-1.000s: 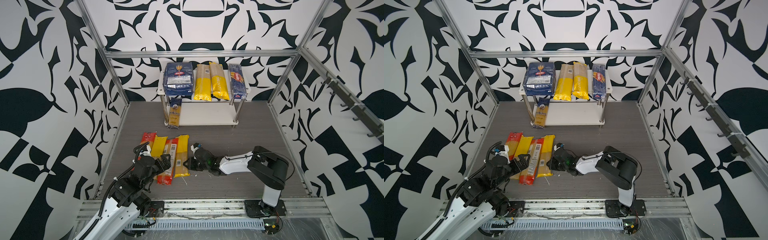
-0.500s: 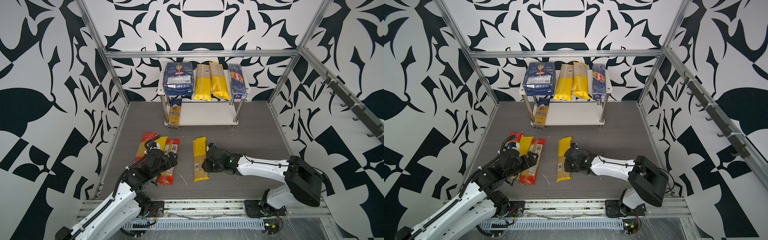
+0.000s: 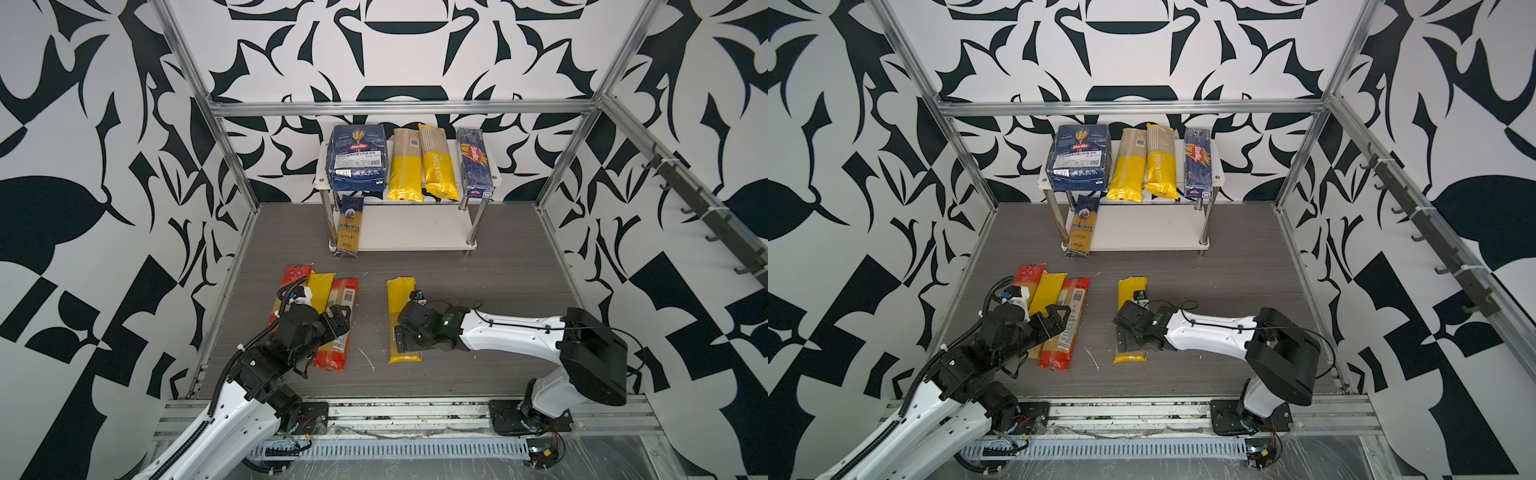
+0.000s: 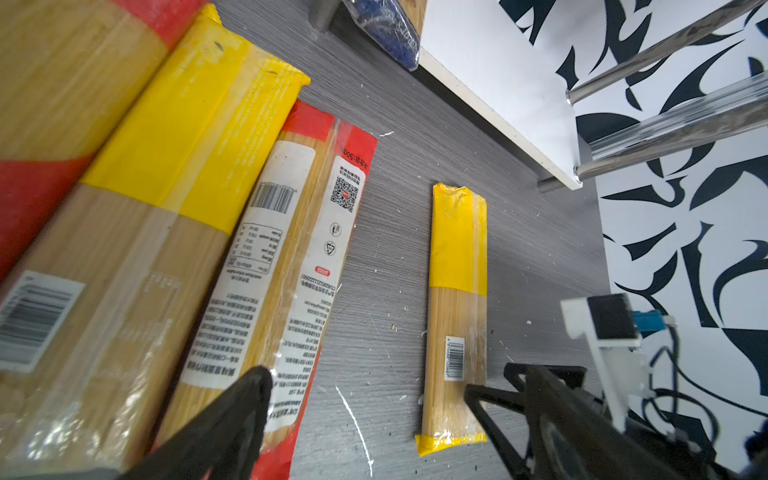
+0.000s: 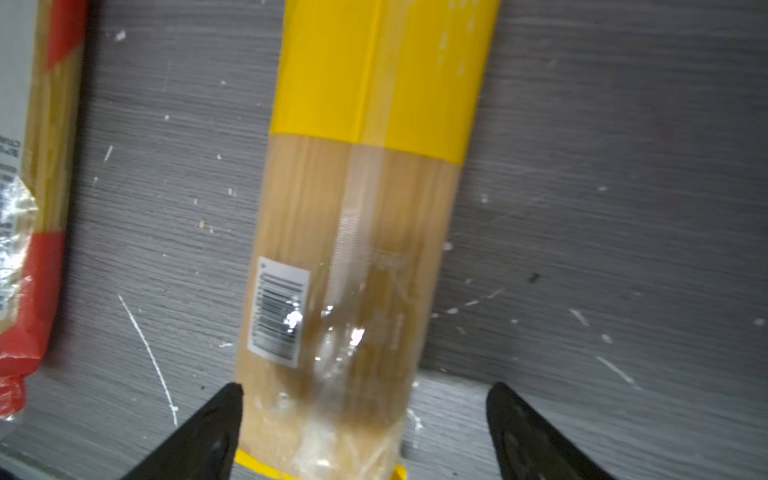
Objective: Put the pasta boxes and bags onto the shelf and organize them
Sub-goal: 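Lift the yellow bag upright with the right gripper toward the shelf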
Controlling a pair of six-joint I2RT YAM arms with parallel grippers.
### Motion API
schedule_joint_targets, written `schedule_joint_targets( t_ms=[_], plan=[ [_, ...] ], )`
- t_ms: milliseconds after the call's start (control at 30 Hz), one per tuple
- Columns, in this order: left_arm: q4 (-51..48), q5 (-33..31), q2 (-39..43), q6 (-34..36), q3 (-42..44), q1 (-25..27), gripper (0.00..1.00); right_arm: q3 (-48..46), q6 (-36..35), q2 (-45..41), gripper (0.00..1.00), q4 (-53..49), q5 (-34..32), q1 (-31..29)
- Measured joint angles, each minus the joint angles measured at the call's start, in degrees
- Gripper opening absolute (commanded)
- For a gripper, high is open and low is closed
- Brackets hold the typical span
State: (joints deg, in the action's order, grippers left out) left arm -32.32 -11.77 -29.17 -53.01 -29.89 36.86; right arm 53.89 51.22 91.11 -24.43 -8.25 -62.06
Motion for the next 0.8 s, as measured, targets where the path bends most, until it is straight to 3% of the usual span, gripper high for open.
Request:
schedule_joint_targets(
  t_ms=[500, 567, 700, 800],
  plan=[
    [-6.16, -1.97, 6.25, 0.76, -0.72, 0.00, 1.00, 9.05, 2.78, 12.57, 0.97, -5.77, -4.31, -3.02],
    [-6.69, -2.19, 6.75, 0.81, -0.72, 0.00, 1.00, 10.32, 3.43, 14.08, 0.90, -6.80, -5.11, -3.43],
    [-7.06, -2.43, 7.37, 0.96, -0.74, 0.00, 1.00, 11.13, 4.79, 14.64, 0.51, -7.28, -6.34, -3.91],
    [-7.63, -2.62, 7.48, 0.96, -0.81, 0.00, 1.00, 10.43, 5.60, 13.03, 0.37, -6.69, -6.91, -3.96]
  ],
)
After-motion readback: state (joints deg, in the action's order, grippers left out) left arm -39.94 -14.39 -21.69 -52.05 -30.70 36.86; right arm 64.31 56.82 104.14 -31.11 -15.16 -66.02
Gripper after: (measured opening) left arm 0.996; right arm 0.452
